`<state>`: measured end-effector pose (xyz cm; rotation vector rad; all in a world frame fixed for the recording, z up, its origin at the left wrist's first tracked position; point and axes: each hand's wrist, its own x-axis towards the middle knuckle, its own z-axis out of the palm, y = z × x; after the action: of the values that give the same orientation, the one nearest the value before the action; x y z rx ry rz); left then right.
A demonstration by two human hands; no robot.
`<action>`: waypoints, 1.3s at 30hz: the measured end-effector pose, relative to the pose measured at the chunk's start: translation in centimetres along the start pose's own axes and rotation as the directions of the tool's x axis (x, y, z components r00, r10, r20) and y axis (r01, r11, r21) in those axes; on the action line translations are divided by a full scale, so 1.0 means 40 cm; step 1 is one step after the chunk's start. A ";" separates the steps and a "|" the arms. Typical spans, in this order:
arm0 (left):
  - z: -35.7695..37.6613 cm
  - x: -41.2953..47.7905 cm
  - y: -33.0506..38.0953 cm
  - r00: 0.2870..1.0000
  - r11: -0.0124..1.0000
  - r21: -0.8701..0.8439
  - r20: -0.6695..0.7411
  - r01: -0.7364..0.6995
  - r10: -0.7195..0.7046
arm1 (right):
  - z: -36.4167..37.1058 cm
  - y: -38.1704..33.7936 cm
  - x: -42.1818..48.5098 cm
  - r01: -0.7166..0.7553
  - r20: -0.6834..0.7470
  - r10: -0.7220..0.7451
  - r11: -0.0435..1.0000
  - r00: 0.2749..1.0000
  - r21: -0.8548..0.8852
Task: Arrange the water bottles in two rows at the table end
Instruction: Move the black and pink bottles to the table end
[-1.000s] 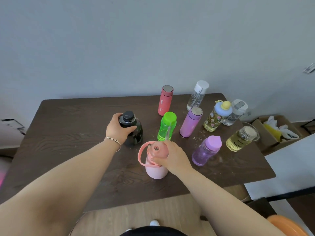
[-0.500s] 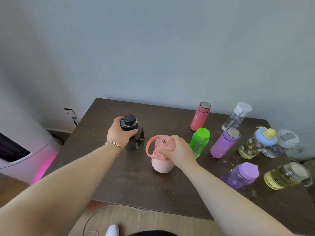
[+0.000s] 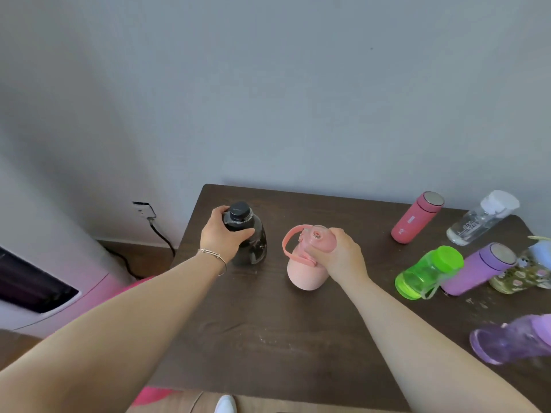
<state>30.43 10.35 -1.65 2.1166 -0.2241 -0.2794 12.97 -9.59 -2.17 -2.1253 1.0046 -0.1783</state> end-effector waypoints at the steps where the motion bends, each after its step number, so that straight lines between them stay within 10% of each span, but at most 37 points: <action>1: -0.016 0.028 -0.008 1.000 1.000 0.010 0.022 -0.014 0.014 | 0.017 -0.021 0.006 -0.013 -0.013 0.013 1.000 1.000 0.010; 39: 0.087 0.546 0.003 0.995 0.997 0.036 0.077 -0.066 0.063 | 0.212 -0.232 0.538 0.033 -0.072 -0.032 0.999 0.997 0.014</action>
<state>50.34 1.62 -5.78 2.1345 -0.3448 -0.3199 36.74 -16.24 -5.64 -2.1354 1.0073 -0.2797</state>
